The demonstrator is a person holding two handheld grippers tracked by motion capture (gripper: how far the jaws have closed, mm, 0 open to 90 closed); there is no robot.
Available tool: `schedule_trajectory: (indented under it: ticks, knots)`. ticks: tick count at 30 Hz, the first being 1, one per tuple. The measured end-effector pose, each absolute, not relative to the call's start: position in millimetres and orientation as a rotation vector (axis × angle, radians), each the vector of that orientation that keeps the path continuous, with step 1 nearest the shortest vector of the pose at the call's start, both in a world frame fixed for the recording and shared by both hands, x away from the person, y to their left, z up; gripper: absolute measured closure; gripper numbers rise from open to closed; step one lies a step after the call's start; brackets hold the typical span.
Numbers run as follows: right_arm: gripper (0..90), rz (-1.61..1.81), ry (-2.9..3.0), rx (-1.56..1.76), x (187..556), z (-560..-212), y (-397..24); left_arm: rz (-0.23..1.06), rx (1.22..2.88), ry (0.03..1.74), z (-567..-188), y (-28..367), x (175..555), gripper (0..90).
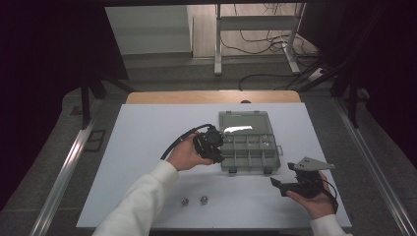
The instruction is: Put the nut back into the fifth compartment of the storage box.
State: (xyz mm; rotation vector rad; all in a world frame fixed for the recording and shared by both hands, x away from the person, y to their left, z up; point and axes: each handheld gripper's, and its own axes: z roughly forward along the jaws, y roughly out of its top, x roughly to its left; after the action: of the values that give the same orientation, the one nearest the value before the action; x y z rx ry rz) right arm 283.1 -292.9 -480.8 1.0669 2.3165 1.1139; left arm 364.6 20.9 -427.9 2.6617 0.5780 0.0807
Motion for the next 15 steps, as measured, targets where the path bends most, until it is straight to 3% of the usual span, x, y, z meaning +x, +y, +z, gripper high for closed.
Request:
schedule_trajectory:
  ticks: [15]
  knots:
    - [13.7,1.111,2.320,1.064,284,-481,-293,0.063,2.677,0.569,-435,5,376,70.0]
